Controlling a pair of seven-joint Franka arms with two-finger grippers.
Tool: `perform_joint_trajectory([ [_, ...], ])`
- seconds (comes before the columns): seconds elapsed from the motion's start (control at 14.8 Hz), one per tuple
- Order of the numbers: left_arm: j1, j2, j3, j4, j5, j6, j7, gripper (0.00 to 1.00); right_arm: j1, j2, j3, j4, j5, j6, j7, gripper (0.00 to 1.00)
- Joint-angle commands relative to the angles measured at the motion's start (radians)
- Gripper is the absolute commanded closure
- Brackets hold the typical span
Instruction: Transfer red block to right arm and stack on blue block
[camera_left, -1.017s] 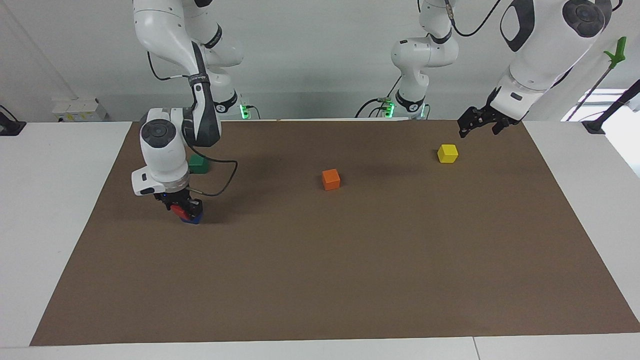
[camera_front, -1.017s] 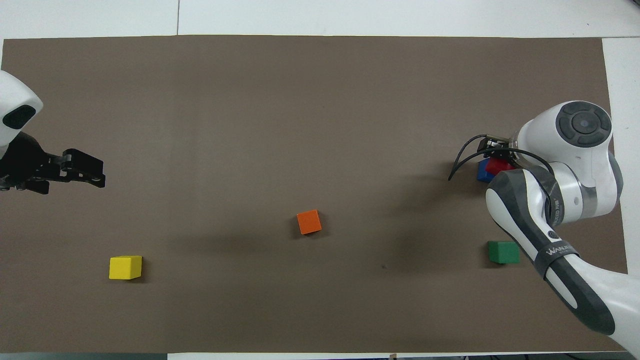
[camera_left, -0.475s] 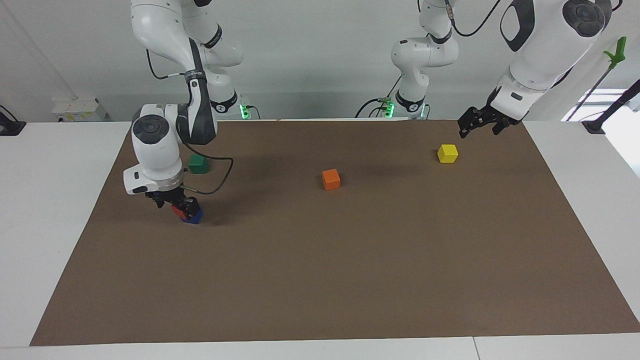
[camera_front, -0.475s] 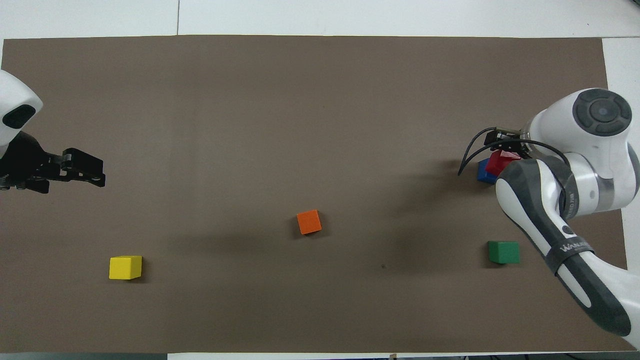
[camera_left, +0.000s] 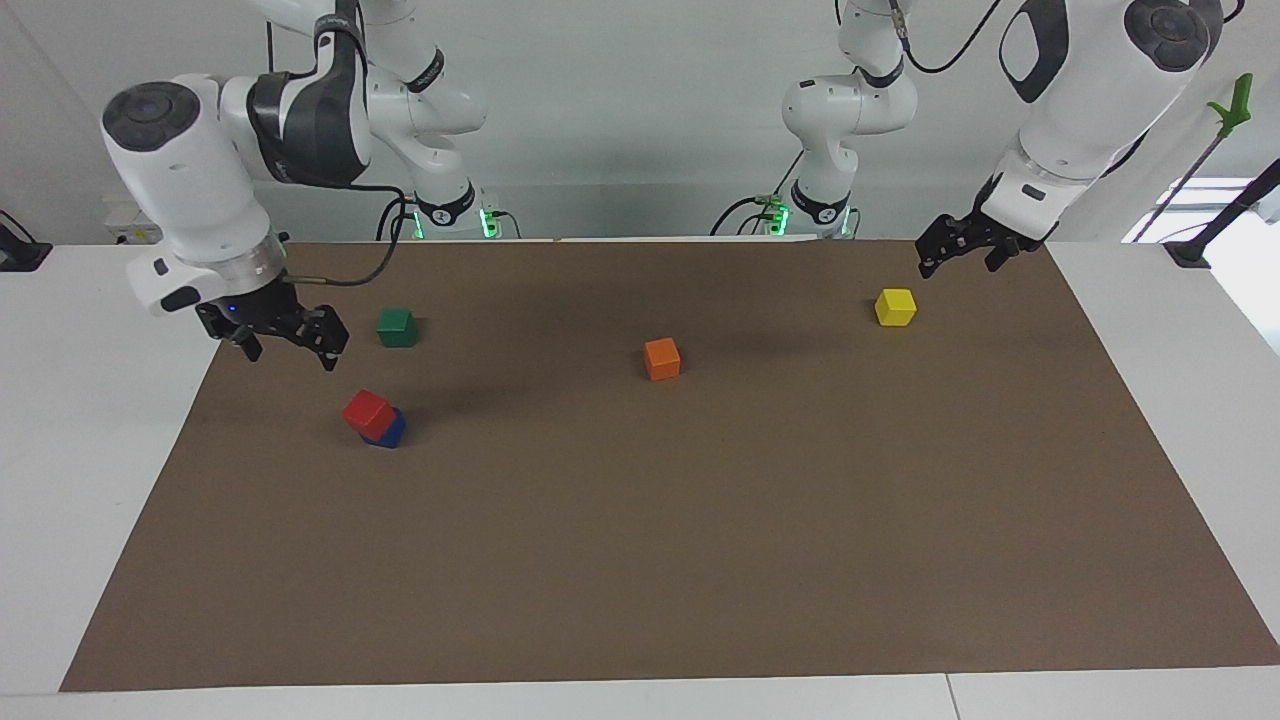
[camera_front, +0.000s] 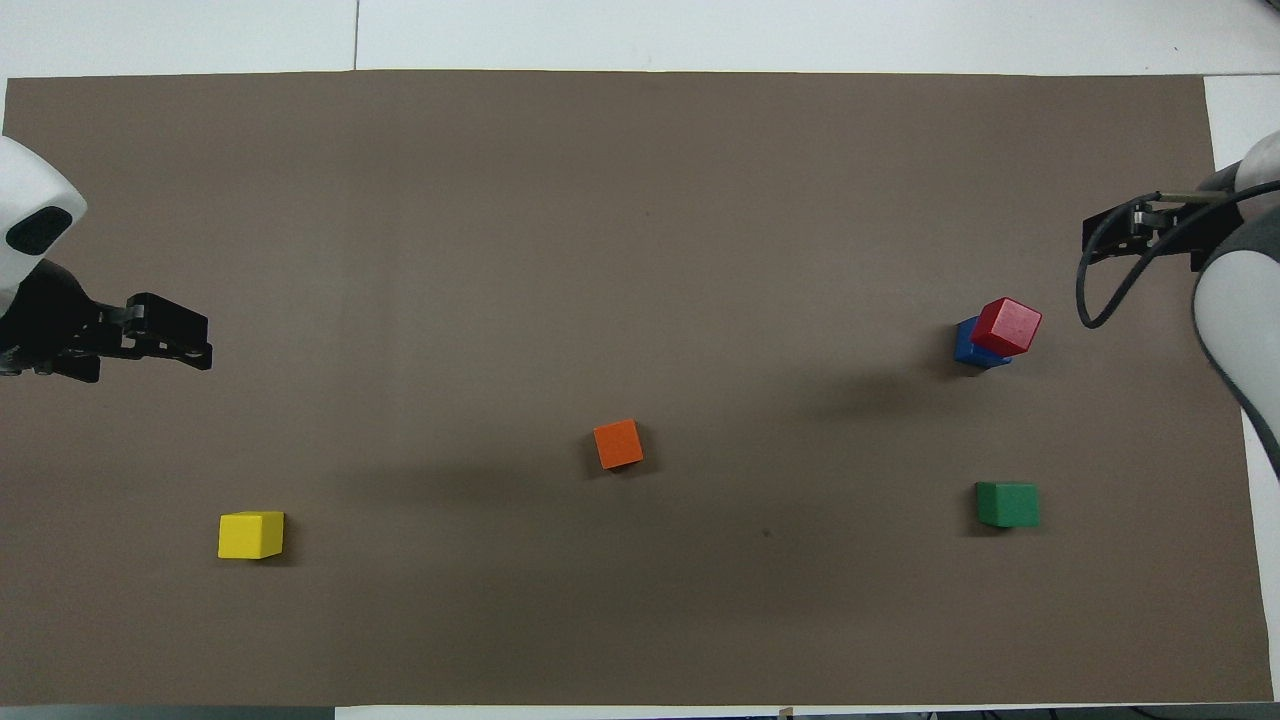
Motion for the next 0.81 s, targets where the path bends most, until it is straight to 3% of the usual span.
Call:
perform_joint_trajectory([
  [0.0,0.005,-0.023,-0.006,-0.028,-0.006,0.02,0.014,0.0,-0.03,-0.034,0.011,0.043,0.072,-0.097,-0.048,0.0],
  [0.27,0.002,-0.022,-0.004,-0.025,-0.006,0.02,0.005,0.0,-0.057,-0.083,0.009,0.072,0.071,-0.327,-0.146,0.0],
  [0.61,0.002,-0.022,-0.003,-0.025,-0.006,0.018,0.005,0.0,-0.054,-0.189,0.006,-0.032,0.055,-0.326,-0.152,0.0],
  [0.75,0.002,-0.022,-0.003,-0.024,-0.006,0.018,0.005,0.0,-0.051,-0.194,0.006,-0.047,0.045,-0.315,-0.152,0.0],
])
